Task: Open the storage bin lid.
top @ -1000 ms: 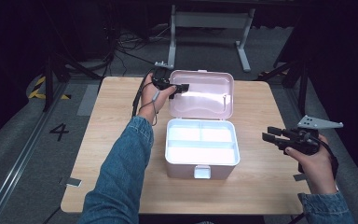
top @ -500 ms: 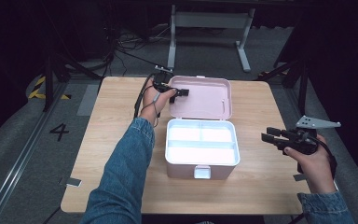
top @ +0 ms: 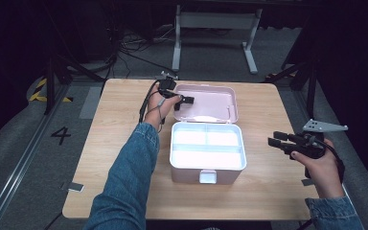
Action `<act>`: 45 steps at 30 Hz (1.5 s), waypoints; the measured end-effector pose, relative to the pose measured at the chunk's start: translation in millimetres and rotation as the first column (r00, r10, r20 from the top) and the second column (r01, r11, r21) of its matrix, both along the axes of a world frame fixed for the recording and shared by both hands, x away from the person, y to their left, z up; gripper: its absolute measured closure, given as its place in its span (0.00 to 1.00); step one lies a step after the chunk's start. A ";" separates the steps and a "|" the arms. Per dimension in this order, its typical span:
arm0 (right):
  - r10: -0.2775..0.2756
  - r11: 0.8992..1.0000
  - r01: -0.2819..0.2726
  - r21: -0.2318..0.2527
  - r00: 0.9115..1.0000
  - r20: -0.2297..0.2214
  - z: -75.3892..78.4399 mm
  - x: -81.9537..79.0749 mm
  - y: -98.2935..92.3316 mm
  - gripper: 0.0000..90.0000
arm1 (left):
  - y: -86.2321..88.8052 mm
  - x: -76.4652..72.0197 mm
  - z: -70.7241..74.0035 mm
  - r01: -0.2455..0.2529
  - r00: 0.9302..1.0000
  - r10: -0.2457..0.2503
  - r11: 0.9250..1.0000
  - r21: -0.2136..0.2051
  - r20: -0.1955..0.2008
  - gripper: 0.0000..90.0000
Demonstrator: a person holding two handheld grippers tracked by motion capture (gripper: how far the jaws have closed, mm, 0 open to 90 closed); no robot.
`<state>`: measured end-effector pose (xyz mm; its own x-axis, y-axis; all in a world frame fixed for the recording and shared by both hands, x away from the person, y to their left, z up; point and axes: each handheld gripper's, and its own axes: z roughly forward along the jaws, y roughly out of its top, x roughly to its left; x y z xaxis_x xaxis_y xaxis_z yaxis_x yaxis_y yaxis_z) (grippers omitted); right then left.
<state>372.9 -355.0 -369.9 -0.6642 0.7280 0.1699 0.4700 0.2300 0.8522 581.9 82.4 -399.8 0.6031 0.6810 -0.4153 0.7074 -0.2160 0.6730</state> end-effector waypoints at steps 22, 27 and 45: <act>-0.011 1.000 0.011 0.002 1.000 -0.017 -3.3 1.2 -1.1 0.62 | 0.7 0.8 -10.7 -0.035 0.992 0.037 0.999 0.021 -0.123 0.31; -0.009 1.000 0.009 0.003 1.000 -0.018 -3.7 1.7 -1.0 0.60 | 0.7 -0.3 -9.8 -0.037 0.992 0.040 0.999 0.029 -0.119 0.30; -0.010 1.000 0.010 0.002 1.000 -0.027 -8.1 5.2 0.6 0.56 | 12.2 -23.9 30.3 -0.082 0.991 0.066 0.988 0.129 0.119 0.25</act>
